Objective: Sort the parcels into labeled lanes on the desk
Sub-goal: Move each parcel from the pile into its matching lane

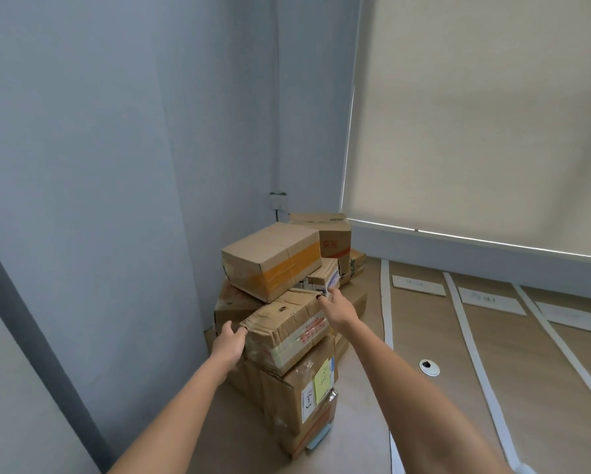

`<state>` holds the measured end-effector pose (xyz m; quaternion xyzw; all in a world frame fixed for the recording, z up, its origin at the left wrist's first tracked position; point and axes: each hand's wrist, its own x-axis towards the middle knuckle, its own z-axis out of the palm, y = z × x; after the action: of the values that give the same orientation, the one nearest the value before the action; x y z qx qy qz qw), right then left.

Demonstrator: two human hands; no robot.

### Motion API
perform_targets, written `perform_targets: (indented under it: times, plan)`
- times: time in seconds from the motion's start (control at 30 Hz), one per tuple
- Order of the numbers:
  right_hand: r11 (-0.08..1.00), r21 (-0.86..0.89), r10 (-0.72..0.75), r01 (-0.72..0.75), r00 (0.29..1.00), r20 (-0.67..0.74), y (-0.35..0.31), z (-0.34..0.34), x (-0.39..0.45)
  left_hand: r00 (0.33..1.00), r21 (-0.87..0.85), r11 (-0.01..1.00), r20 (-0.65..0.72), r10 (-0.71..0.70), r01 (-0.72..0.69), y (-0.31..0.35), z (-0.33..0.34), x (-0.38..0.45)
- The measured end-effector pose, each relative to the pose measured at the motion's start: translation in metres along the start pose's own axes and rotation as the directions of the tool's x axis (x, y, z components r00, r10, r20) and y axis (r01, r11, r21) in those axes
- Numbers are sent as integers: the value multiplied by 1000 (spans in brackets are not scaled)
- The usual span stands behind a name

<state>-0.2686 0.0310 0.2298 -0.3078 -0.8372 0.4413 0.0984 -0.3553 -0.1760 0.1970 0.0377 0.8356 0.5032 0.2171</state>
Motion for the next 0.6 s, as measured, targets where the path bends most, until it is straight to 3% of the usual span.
perform_targets:
  times: [0.1, 0.27, 0.47, 0.6]
  plan:
    - [997, 71, 2, -5, 999, 45, 3, 6, -1, 999, -71, 997, 18, 31, -29, 2, 12, -5]
    - [974, 212, -72, 80, 996, -49, -2, -18, -15, 996, -140, 987, 29, 90, -85, 16, 25, -28]
    - [979, 133, -135, 152, 983, -125, 2, -70, -36, 980, -211, 960, 37, 198, -186, 59, 52, -62]
    - [975, 162, -114, 152, 969, -219, 20, -104, -61, 944, -280, 903, -39, 328, -325, 91, 83, -89]
